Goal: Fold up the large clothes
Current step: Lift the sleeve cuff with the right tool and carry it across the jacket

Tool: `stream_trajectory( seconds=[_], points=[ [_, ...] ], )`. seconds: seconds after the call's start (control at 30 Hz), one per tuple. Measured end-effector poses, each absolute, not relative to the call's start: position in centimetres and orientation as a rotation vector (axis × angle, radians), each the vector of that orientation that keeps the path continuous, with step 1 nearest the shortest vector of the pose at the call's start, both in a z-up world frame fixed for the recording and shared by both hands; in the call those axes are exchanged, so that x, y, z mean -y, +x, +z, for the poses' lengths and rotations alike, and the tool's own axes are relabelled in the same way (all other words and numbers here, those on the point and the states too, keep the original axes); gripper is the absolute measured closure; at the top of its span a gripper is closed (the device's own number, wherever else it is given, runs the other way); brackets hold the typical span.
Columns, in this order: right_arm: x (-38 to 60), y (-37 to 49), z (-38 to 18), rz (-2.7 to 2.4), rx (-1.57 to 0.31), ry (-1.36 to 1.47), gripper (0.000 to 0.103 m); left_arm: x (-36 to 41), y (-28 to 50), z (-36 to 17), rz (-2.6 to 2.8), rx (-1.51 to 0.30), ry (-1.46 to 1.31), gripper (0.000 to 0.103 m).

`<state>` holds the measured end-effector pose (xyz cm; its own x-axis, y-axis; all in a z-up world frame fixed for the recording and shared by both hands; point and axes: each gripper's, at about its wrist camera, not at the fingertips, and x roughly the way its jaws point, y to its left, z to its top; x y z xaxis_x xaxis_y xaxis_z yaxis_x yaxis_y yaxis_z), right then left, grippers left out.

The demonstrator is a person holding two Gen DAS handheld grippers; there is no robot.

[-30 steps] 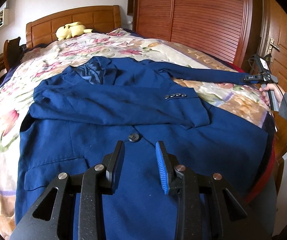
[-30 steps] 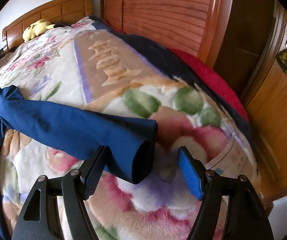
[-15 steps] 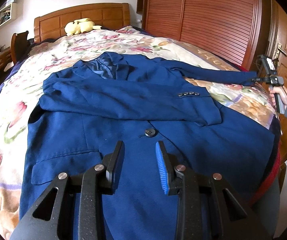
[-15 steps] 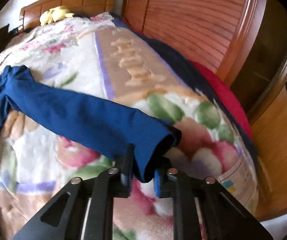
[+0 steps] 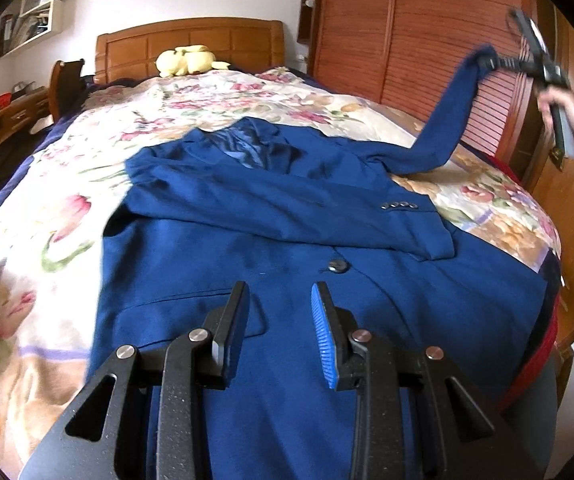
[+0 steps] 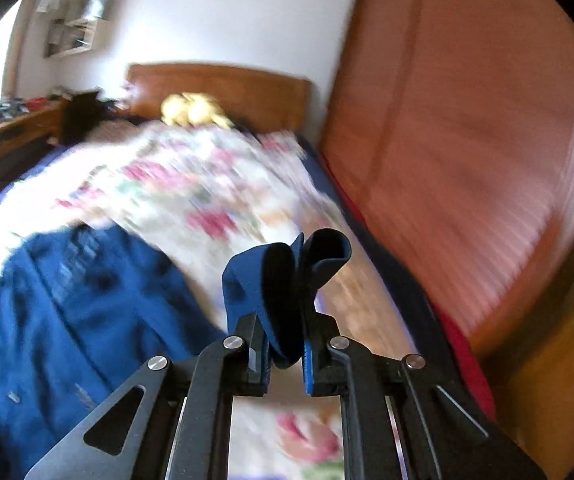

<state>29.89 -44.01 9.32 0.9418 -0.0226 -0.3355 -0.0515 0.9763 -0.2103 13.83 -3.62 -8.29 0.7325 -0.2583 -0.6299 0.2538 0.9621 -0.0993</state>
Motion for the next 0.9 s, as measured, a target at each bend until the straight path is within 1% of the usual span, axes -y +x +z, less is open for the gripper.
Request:
stream_trajectory(
  seconds=[0.17, 0.23, 0.37, 0.5, 0.6, 0.63, 0.67, 0.7, 0.73, 0.77, 0.9],
  points=[
    [33.2, 26.9, 14.5, 0.2, -0.236, -0.287, 0.091, 0.6, 12.8, -7.5, -0.231, -0.67, -0.036, 0.07],
    [28.9, 25.4, 15.0, 0.283, -0.24, -0.297, 0.091, -0.5, 12.5, -7.4, -0.212, -0.665, -0.042, 0.07],
    [20.6, 22.3, 13.3, 0.452, -0.267, -0.381, 0.091, -2.7, 11.7, -7.2, -0.172, -0.655, -0.056, 0.07],
    [16.2, 21.3, 10.1, 0.525, -0.361, -0.434, 0.091, -4.4, 11.2, -7.1, -0.141, -0.653, -0.066, 0.07],
    [15.2, 21.4, 8.5, 0.524, -0.42, -0.442, 0.071, -5.0, 11.1, -7.2, -0.127, -0.654, -0.072, 0.07],
    [15.3, 21.5, 8.4, 0.53, -0.427, -0.437, 0.057, -5.1, 11.2, -7.3, -0.124, -0.656, -0.075, 0.07],
    [15.4, 21.3, 8.4, 0.528, -0.422, -0.432, 0.046, -5.1, 11.3, -7.3, -0.123, -0.656, -0.076, 0.07],
    [15.6, 21.1, 8.4, 0.524, -0.418, -0.43, 0.042, -5.0, 11.4, -7.4, -0.123, -0.658, -0.076, 0.07],
    [15.9, 20.9, 8.4, 0.529, -0.42, -0.425, 0.035, -4.9, 11.4, -7.5, -0.125, -0.659, -0.076, 0.07],
    [15.7, 21.0, 8.8, 0.534, -0.42, -0.421, 0.032, -4.7, 11.6, -7.6, -0.128, -0.66, -0.075, 0.07],
    [17.1, 22.2, 8.7, 0.521, -0.424, -0.416, 0.031, -3.7, 11.9, -7.8, -0.151, -0.67, -0.066, 0.07]
  ],
)
